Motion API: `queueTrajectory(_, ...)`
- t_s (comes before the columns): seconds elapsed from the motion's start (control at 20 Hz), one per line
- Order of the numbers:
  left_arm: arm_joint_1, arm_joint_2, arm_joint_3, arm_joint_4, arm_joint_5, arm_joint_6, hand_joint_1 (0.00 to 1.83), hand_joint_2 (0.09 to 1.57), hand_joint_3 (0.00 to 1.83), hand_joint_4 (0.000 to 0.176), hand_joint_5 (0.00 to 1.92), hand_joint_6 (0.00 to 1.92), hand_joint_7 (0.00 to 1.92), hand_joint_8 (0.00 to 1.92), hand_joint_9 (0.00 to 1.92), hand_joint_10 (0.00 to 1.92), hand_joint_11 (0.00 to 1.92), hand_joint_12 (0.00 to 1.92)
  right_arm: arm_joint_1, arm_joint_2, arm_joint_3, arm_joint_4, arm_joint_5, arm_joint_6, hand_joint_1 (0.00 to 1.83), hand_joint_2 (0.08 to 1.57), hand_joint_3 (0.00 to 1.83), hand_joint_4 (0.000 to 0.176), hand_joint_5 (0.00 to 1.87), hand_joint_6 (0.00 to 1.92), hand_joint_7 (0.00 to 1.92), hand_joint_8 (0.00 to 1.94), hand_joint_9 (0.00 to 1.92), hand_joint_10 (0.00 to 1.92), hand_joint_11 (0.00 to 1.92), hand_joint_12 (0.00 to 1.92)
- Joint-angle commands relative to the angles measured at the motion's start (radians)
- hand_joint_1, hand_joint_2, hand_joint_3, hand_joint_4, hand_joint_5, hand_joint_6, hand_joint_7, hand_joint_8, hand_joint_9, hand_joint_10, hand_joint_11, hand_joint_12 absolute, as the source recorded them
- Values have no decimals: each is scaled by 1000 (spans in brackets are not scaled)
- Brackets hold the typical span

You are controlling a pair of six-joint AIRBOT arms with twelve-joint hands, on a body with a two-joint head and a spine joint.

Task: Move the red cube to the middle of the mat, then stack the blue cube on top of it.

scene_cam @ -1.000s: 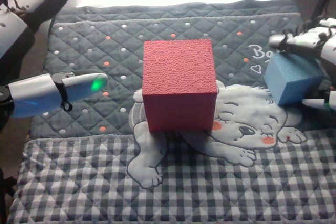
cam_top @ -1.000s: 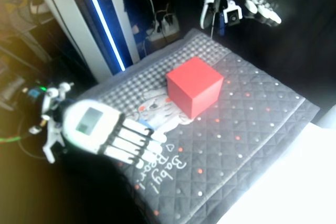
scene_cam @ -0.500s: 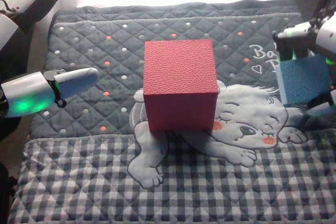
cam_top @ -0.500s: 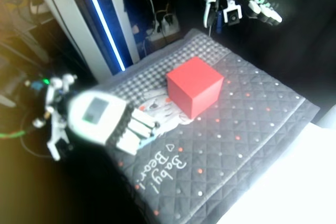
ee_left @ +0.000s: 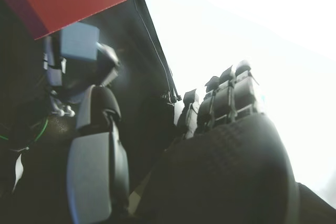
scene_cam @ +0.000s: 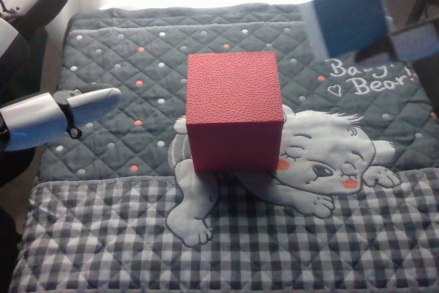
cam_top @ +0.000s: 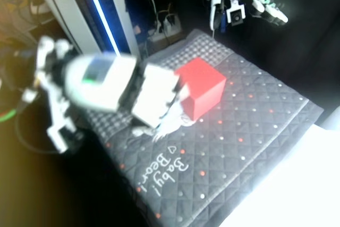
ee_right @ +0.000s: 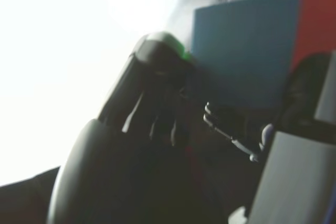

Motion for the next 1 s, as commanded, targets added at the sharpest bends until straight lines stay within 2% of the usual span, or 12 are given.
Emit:
queueTrajectory(0.0,-3,0,7,3,-127,-2,696,1082,7,86,0,0,0,0,0,0,0,0,24,-1,-1,0,106,8,1274,1172,377,0,1,60,575,1759,794,1921,859,1921)
queueTrajectory(0.05,-2,-1,8,-2,-129,-2,688,1082,7,70,0,0,0,0,0,0,0,0,31,-10,-1,-16,107,21,1281,1206,270,0,0,11,593,1704,768,1921,810,1921)
queueTrajectory(0.2,7,-1,10,-22,-131,-2,674,1079,3,69,0,0,0,0,0,0,0,0,55,-38,-1,-58,140,78,1261,1315,100,0,143,55,541,1753,680,1921,642,1921)
queueTrajectory(0.3,20,0,9,-39,-145,-3,704,1073,0,61,0,0,0,0,0,0,0,0,51,-57,1,-77,160,109,1267,1311,79,0,253,101,560,1723,745,1921,836,1921)
queueTrajectory(0.35,28,-1,9,-51,-155,-3,684,1065,0,79,0,0,0,0,0,0,2,1,41,-70,4,-77,174,115,1273,1347,0,0,214,794,570,1686,620,1921,812,1921)
queueTrajectory(0.4,37,-1,9,-62,-165,-3,669,1072,0,66,0,0,0,0,0,0,0,0,31,-85,11,-77,186,127,1277,1345,0,0,164,986,587,1676,720,1921,887,1921)
queueTrajectory(0.45,42,-3,9,-69,-171,-3,672,1073,1,64,0,0,0,0,0,0,0,0,21,-98,17,-76,200,142,1139,1386,2,0,391,1570,532,1753,771,1921,936,1921)
queueTrajectory(0.5,47,-5,9,-77,-174,-3,668,1076,2,70,0,0,0,0,0,0,0,0,7,-118,28,-74,214,161,1235,1366,0,0,84,1228,543,1744,751,1921,890,1921)
queueTrajectory(0.65,51,-10,10,-87,-174,-3,683,1073,0,74,0,0,0,0,0,0,0,0,-34,-162,48,-57,235,183,1289,1331,0,0,89,399,607,1668,825,1921,907,1921)
queueTrajectory(0.8,51,-11,12,-93,-171,-3,663,1078,2,76,0,0,0,0,0,0,0,0,-67,-183,65,-34,243,192,1290,1332,0,0,17,61,594,1688,850,1921,899,1921)
queueTrajectory(0.85,51,-12,13,-93,-171,-3,647,1078,2,76,0,0,0,0,0,0,0,0,-74,-187,71,-30,243,192,1288,1332,0,0,7,42,595,1687,852,1921,890,1921)
queueTrajectory(0.95,51,-15,14,-96,-171,-3,635,1075,0,80,0,0,0,0,0,0,0,0,-90,-204,91,-22,239,208,1280,1335,0,0,229,139,586,1694,780,1921,844,1921)
